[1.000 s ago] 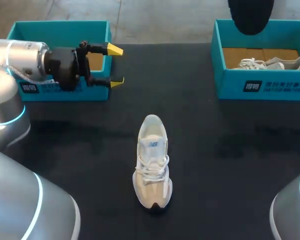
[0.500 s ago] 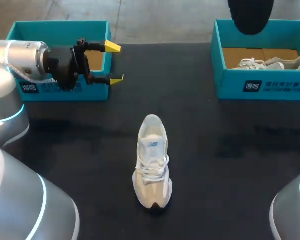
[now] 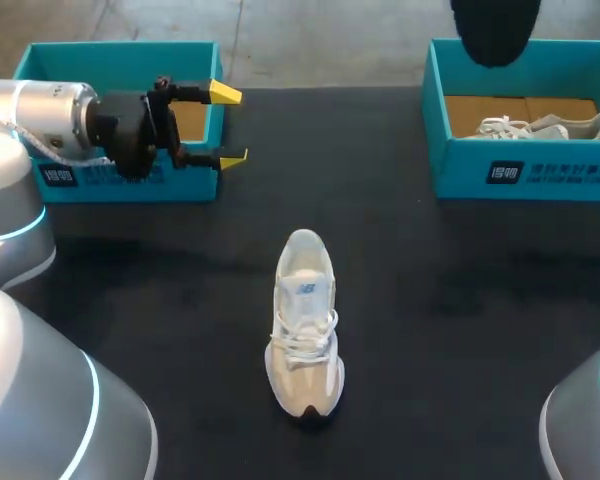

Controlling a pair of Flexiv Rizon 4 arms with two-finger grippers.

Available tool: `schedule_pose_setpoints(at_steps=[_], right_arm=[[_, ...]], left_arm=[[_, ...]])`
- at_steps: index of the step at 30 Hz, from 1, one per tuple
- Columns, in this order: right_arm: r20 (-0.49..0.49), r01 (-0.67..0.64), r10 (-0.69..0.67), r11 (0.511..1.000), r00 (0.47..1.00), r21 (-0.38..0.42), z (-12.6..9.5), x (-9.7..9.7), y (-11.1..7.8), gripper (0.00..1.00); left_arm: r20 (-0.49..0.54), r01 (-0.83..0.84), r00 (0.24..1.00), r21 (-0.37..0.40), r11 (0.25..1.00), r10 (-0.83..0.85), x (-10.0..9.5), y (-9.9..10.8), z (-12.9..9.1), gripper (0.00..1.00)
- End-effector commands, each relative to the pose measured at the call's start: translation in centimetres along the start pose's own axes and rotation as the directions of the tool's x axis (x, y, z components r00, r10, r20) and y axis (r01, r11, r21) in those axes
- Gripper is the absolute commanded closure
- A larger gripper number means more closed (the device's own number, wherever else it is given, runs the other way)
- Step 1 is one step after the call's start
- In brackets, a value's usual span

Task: Take the shoe out of the shoebox, open the shoe tongue, remove and reinsert the insole, then place the shoe into the shoebox

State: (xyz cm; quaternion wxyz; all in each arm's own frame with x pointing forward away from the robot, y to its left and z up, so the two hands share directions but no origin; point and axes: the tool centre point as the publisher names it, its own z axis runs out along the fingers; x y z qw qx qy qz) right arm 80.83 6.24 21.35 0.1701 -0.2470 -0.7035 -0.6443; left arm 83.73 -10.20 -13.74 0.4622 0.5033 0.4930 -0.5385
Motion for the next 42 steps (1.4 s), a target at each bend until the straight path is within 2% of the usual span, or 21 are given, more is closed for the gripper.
schedule_pose_setpoints(at_steps=[1, 6, 13, 19, 25, 32, 38, 42], right_arm=[[-0.118, -0.177, 0.169, 0.982, 0.979, -0.066, 3.7, -1.9, -0.7, 1.00], [-0.127, -0.340, 0.330, 0.938, 0.935, -0.065, 5.8, -2.0, -2.2, 1.00], [-0.046, -0.562, 0.561, 0.826, 0.827, -0.030, 7.4, -1.4, -5.0, 1.00], [0.014, -0.620, 0.621, 0.784, 0.784, -0.030, 8.2, -1.2, -6.4, 1.00], [0.026, -0.670, 0.670, 0.742, 0.742, -0.004, 9.8, -3.3, -7.9, 1.00], [0.004, -0.657, 0.657, 0.754, 0.754, 0.034, 11.4, -6.8, -8.3, 1.00], [-0.012, -0.690, 0.693, 0.719, 0.721, 0.085, 12.7, -10.0, -8.9, 1.00], [-0.012, -0.690, 0.693, 0.719, 0.721, 0.085, 12.7, -10.0, -8.9, 1.00]], left_arm=[[0.000, -0.002, 1.000, -0.001, 1.000, 0.002, 0.1, 0.0, 0.1, 0.00], [0.000, -0.002, 1.000, -0.001, 1.000, 0.002, 0.1, 0.0, 0.1, 0.00], [0.000, -0.002, 1.000, -0.001, 1.000, 0.002, 0.1, 0.0, 0.1, 0.00], [0.000, -0.002, 1.000, -0.001, 1.000, 0.002, 0.1, 0.0, 0.1, 0.00], [0.000, -0.002, 1.000, -0.001, 1.000, 0.002, 0.1, 0.0, 0.1, 0.00], [0.000, -0.002, 1.000, -0.001, 1.000, 0.002, 0.1, 0.0, 0.1, 0.00], [0.000, -0.002, 1.000, -0.001, 1.000, 0.002, 0.1, 0.0, 0.1, 0.00], [0.000, -0.002, 1.000, -0.001, 1.000, 0.002, 0.1, 0.0, 0.1, 0.00]])
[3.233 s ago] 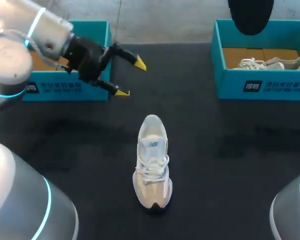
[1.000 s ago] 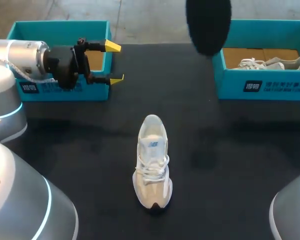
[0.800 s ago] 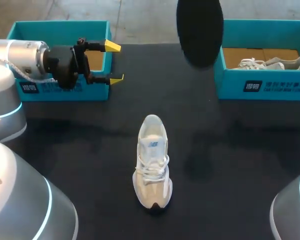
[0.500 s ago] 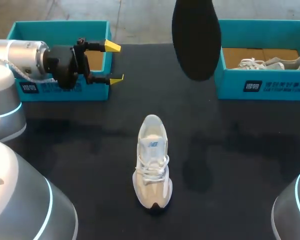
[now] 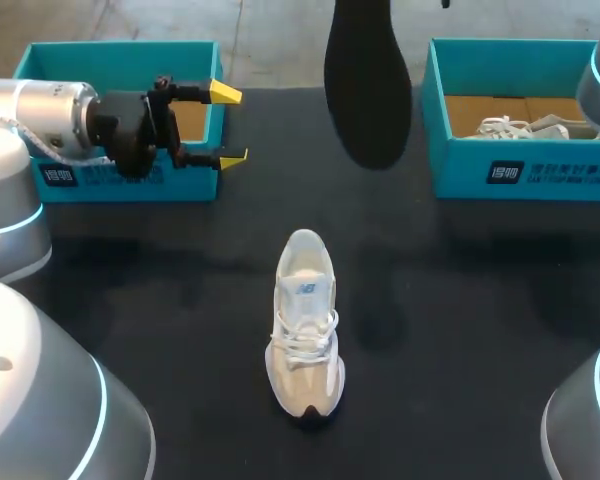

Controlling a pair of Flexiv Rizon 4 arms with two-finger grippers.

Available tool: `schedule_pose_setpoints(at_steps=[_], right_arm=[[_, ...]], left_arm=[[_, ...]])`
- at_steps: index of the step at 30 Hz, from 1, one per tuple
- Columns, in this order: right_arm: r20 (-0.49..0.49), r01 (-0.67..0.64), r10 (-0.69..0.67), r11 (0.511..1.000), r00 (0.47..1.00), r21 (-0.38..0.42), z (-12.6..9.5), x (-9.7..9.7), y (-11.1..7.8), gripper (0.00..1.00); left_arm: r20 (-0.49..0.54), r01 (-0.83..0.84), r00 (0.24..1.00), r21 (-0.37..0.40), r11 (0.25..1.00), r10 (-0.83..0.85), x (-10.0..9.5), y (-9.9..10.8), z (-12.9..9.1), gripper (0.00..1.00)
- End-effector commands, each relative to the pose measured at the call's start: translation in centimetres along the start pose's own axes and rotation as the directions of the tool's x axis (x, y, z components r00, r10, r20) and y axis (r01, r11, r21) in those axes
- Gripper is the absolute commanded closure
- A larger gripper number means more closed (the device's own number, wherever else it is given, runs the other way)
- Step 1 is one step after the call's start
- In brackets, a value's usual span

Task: Take the shoe out of the shoebox, open the shoe tongue, remove and reinsert the insole, then place the shoe into the shoebox

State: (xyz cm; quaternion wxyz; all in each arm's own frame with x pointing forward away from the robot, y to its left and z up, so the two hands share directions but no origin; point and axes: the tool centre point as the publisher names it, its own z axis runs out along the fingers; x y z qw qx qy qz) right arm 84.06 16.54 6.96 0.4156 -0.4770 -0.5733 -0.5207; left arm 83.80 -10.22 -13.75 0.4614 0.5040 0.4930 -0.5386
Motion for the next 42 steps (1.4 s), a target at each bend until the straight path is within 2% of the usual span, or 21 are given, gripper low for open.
schedule_pose_setpoints(at_steps=[1, 17, 20, 24, 26, 29, 33, 42], right_arm=[[0.000, 0.000, 0.000, 1.000, 1.000, 0.027, 0.6, 0.0, 0.9, 1.00], [0.000, 0.000, 0.000, 1.000, 1.000, 0.027, 0.6, 0.0, 0.9, 1.00], [-0.004, -0.054, 0.054, 0.997, 0.999, 0.047, 2.0, -2.8, 2.2, 1.00], [0.022, -0.098, 0.097, 0.994, 0.995, 0.052, 2.9, -5.6, 2.6, 1.00], [0.002, -0.095, 0.095, 0.994, 0.996, 0.048, 3.2, -6.7, 2.8, 1.00], [0.026, -0.111, 0.109, 0.993, 0.994, 0.050, 3.3, -8.5, 3.1, 1.00], [-0.014, -0.127, 0.128, 0.991, 0.992, 0.046, 3.4, -11.0, 3.1, 1.00], [-0.039, -0.175, 0.179, 0.982, 0.983, 0.073, 4.3, -14.5, 3.0, 1.00]], left_arm=[[0.002, -0.002, 1.000, -0.003, 1.000, 0.002, 0.1, 0.0, 0.1, 0.00], [0.002, -0.002, 1.000, -0.003, 1.000, 0.002, 0.1, 0.0, 0.1, 0.00], [0.002, -0.002, 1.000, -0.003, 1.000, 0.002, 0.1, 0.0, 0.1, 0.00], [0.002, -0.002, 1.000, -0.003, 1.000, 0.002, 0.1, 0.0, 0.1, 0.00], [0.002, -0.002, 1.000, -0.003, 1.000, 0.002, 0.1, 0.0, 0.1, 0.00], [0.002, -0.002, 1.000, -0.003, 1.000, 0.002, 0.1, 0.0, 0.1, 0.00], [0.002, -0.002, 1.000, -0.003, 1.000, 0.002, 0.1, 0.0, 0.1, 0.00], [0.002, -0.002, 1.000, -0.003, 1.000, 0.002, 0.1, 0.0, 0.1, 0.00]])
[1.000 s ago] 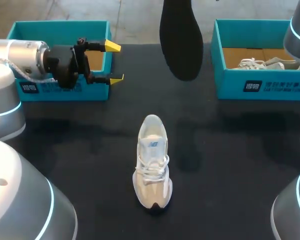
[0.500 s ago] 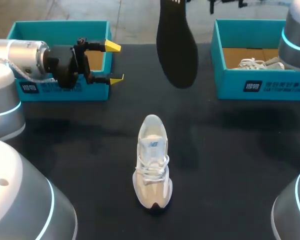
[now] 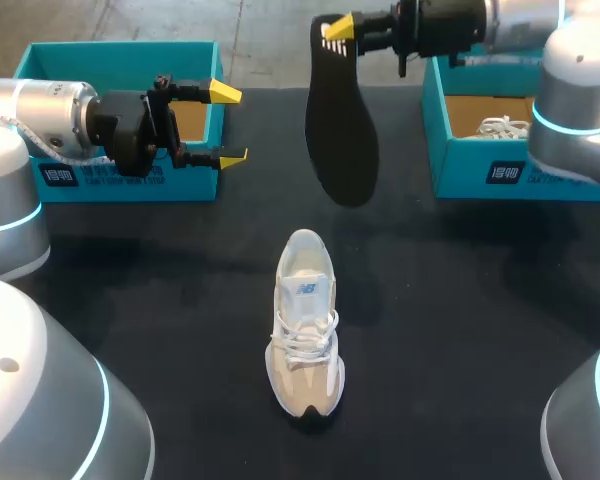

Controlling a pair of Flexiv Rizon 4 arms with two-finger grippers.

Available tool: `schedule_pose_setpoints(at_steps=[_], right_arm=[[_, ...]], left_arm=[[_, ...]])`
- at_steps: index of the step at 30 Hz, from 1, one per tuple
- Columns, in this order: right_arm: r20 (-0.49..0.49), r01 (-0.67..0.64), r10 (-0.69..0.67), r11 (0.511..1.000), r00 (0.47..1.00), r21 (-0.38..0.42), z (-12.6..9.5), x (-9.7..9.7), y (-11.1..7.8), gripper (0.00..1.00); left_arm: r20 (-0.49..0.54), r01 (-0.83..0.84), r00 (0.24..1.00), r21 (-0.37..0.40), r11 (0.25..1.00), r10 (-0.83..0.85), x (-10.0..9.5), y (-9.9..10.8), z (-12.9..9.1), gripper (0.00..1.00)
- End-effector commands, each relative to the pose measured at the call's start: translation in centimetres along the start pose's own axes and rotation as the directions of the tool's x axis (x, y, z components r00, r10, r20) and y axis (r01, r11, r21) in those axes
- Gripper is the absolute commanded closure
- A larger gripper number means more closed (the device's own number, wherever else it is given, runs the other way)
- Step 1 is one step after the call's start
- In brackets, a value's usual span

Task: Take the shoe out of the shoebox, open the shoe tongue, remove and reinsert the insole, then place the shoe into the shoebox

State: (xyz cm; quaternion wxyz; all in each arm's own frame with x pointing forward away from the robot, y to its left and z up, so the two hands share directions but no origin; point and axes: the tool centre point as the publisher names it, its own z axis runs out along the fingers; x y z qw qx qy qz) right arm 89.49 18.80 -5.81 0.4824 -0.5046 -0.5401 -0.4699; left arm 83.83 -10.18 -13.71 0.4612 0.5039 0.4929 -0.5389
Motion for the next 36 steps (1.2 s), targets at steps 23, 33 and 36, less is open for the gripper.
schedule_pose_setpoints(at_steps=[23, 33, 36], right_arm=[[-0.013, -0.128, 0.128, 0.992, 0.992, 0.001, 0.4, -3.2, 1.0, 1.00], [-0.013, -0.128, 0.128, 0.992, 0.992, 0.001, 0.4, -3.2, 1.0, 1.00], [-0.013, -0.128, 0.128, 0.992, 0.992, 0.001, 0.4, -3.2, 1.0, 1.00]], left_arm=[[0.001, -0.002, 1.000, -0.003, 1.000, 0.002, 0.1, -0.1, 0.1, 0.00], [0.001, -0.002, 1.000, -0.003, 1.000, 0.002, 0.1, -0.1, 0.1, 0.00], [0.001, -0.002, 1.000, -0.003, 1.000, 0.002, 0.1, -0.1, 0.1, 0.00]])
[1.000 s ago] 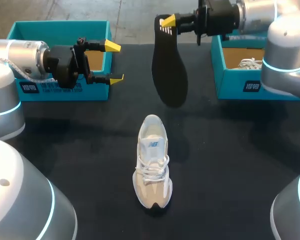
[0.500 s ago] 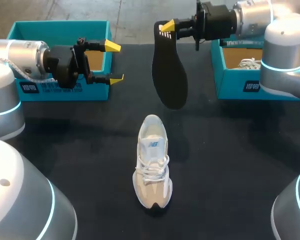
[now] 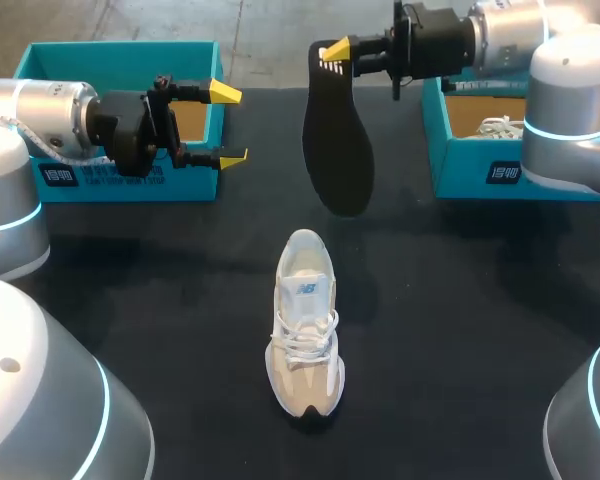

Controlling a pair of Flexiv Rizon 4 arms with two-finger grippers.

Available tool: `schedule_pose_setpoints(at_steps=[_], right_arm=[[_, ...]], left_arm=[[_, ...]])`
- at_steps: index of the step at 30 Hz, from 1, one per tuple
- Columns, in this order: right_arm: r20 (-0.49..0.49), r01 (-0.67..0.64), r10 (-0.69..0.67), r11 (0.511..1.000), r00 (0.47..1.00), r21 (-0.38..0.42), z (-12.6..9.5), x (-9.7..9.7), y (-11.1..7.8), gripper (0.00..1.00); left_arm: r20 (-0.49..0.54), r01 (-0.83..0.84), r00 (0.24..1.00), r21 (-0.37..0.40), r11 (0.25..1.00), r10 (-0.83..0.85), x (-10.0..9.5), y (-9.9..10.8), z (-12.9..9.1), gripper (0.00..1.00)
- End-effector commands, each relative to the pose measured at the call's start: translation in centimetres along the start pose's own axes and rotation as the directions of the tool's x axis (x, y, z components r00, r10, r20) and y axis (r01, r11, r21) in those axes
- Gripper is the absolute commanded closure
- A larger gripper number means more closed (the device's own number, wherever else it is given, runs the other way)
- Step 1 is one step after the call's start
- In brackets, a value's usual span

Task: Take the shoe out of the shoebox, open the shoe tongue, remove and reinsert the insole, then place the shoe into the shoebox

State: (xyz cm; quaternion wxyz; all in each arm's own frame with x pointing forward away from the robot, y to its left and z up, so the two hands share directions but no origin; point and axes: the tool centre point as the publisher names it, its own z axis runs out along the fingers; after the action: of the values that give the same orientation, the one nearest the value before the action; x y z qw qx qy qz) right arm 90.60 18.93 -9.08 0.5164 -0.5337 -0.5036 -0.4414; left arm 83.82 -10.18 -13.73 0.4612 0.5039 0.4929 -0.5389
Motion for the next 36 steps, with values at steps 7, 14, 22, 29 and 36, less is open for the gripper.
schedule_pose_setpoints(at_steps=[7, 14, 22, 29, 36], right_arm=[[0.003, -0.001, 0.001, 1.000, 1.000, -0.003, 0.1, 0.0, -0.1, 1.00], [0.003, -0.001, 0.001, 1.000, 1.000, -0.003, 0.1, 0.0, -0.1, 1.00], [0.003, -0.001, 0.001, 1.000, 1.000, -0.003, 0.1, 0.0, -0.1, 1.00], [0.003, -0.001, 0.001, 1.000, 1.000, -0.003, 0.1, 0.0, -0.1, 1.00], [0.003, -0.001, 0.001, 1.000, 1.000, -0.003, 0.1, 0.0, -0.1, 1.00]], left_arm=[[0.007, -0.027, 1.000, -0.009, 1.000, 0.027, 0.2, -0.5, 0.5, 0.00], [-0.005, -0.070, 0.998, 0.000, 0.998, 0.070, -0.4, -2.3, 1.1, 0.00], [-0.012, -0.171, 0.985, -0.005, 0.985, 0.171, -0.6, -4.0, 3.3, 0.00], [0.002, -0.224, 0.975, -0.007, 0.975, 0.224, -0.1, -3.9, 4.8, 0.00], [0.012, -0.245, 0.969, -0.005, 0.969, 0.246, -0.3, -3.8, 6.4, 0.00]])
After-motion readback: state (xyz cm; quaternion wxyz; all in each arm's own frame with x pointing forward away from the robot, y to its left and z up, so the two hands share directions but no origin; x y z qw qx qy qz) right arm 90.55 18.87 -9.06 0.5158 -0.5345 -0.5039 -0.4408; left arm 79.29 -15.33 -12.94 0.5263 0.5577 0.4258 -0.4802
